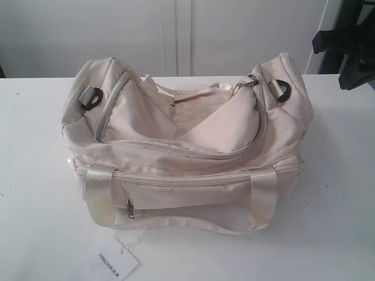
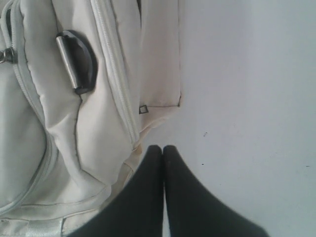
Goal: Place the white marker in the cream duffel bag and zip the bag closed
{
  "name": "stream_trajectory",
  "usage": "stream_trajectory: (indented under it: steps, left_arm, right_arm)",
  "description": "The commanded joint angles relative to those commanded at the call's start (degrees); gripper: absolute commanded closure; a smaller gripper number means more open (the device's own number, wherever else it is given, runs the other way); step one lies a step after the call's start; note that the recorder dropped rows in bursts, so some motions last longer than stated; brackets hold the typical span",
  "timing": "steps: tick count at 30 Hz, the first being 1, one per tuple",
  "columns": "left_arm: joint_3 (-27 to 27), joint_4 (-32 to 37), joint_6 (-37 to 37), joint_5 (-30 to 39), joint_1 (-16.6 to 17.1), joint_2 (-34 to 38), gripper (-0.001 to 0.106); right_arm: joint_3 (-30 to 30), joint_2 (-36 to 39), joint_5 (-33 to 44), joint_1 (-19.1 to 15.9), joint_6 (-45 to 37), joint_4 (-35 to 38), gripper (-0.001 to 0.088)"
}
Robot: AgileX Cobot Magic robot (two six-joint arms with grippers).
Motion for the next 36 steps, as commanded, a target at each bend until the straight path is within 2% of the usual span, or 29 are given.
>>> stream_trajectory:
  steps: [36]
  left_arm:
    - [0.0,1.2,-0.4,0.0,0.0,0.0,0.105]
  right_arm:
    - [0.0,0.0,-0.6,0.0,0.0,0.0,0.0868]
